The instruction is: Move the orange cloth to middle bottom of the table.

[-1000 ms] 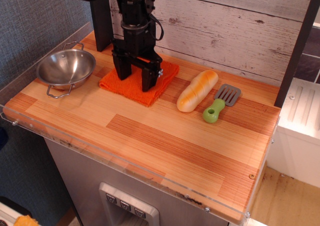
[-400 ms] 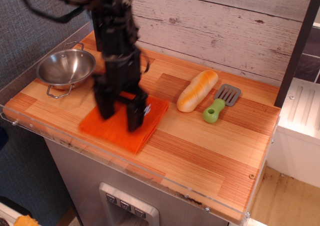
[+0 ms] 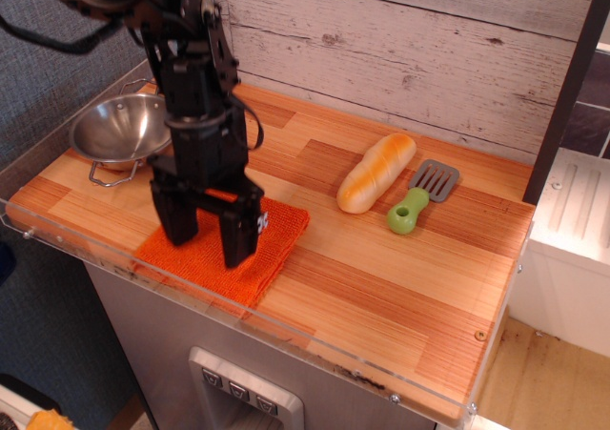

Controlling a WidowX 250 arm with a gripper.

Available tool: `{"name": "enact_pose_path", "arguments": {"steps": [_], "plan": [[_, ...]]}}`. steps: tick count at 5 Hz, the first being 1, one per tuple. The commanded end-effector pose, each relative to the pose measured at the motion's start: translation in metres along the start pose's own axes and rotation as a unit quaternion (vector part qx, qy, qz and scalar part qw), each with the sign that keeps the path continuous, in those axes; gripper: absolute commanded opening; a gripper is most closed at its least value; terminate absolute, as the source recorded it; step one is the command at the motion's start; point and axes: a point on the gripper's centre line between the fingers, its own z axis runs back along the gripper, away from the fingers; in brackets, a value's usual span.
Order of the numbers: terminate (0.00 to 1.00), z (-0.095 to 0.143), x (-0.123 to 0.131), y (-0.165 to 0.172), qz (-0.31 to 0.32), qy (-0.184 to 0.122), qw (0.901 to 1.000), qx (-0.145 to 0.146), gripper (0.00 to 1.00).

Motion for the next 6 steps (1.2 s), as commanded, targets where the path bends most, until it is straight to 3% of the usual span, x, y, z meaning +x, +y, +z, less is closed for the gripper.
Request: {"name": "enact_pose_path", "arguments": {"steps": [1,2,4,6], "plan": [[0.00,0.059,0.042,-0.016,-0.052,-0.085,0.9947,0.025,1.00],[0.00,0.098,0.038,-0.033,-0.057,-0.114,0.9910,0.041,1.00],[0.00,0.113,0.033,-0.035,-0.017,-0.110,0.9922,0.057,1.00],[0.00,0.114,0.030,-0.033,0.000,-0.109,0.9925,0.054,1.00]]}}
